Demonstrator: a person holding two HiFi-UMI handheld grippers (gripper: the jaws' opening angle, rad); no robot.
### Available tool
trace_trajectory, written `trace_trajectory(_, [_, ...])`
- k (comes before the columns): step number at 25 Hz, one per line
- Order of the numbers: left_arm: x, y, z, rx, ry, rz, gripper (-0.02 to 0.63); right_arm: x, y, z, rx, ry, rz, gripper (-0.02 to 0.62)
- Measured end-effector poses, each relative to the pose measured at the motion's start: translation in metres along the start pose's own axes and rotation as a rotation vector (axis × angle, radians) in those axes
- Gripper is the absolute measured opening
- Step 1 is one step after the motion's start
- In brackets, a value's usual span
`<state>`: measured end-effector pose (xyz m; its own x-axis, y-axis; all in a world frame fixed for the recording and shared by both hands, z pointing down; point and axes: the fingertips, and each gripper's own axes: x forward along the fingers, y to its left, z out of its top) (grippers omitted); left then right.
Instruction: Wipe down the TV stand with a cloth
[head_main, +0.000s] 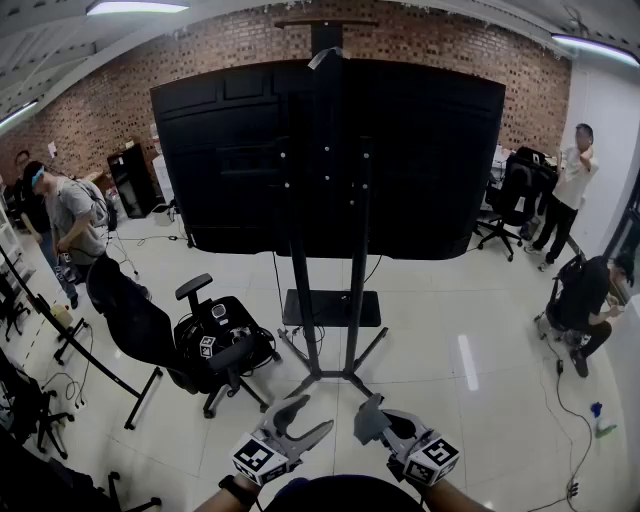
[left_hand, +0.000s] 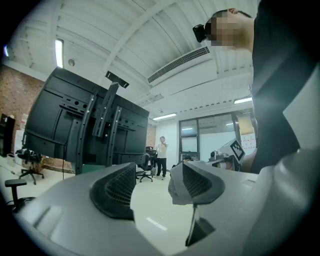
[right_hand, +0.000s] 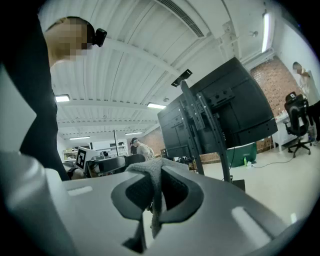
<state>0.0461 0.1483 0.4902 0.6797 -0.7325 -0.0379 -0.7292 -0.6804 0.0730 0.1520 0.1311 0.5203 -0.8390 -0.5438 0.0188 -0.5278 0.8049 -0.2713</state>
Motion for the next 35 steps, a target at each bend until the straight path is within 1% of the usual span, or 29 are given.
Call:
trace_trajectory(5, [0.005, 0.003, -0.003, -0.001, 0.000, 0.002, 0.318, 0.001, -0.006, 0.001, 0.005, -0.003, 0.000, 0.009])
trace_trajectory(8, [0.008, 0.013, -0.008, -0.012, 0.003, 0.011, 0.318, 0.010, -0.006, 0.006, 0.042, -0.035, 0.022, 0.009])
trace_trajectory(13, [0.016, 0.036, -0.005, -0.018, 0.005, 0.009, 0.318, 0.034, -0.016, 0.005, 0.047, -0.025, 0.024, 0.009])
trace_trajectory(16, [0.023, 0.062, -0.009, -0.021, 0.003, 0.002, 0.318, 0.056, -0.028, 0.012, 0.061, -0.042, 0.013, 0.009])
trace_trajectory(19, [0.037, 0.092, -0.008, -0.024, 0.006, -0.020, 0.318, 0.081, -0.046, 0.016, 0.046, -0.037, -0.018, 0.009])
trace_trajectory(24, [0.063, 0.155, 0.019, 0.018, -0.022, -0.066, 0.318, 0.139, -0.072, 0.031, 0.041, -0.036, -0.053, 0.009])
trace_trajectory(28, [0.071, 0.206, 0.031, 0.023, -0.028, -0.093, 0.318, 0.195, -0.087, 0.057, 0.053, -0.096, -0.065, 0.010])
trace_trajectory(30, [0.075, 0.228, 0.030, 0.028, -0.021, -0.109, 0.318, 0.217, -0.092, 0.067, 0.034, -0.111, -0.077, 0.009])
trace_trajectory(32, [0.080, 0.245, 0.029, 0.031, -0.015, -0.125, 0.318, 0.232, -0.099, 0.074, 0.025, -0.128, -0.090, 0.009])
trace_trajectory(35, [0.089, 0.258, 0.038, 0.033, -0.018, -0.141, 0.318, 0.244, -0.107, 0.077, 0.026, -0.130, -0.103, 0.009])
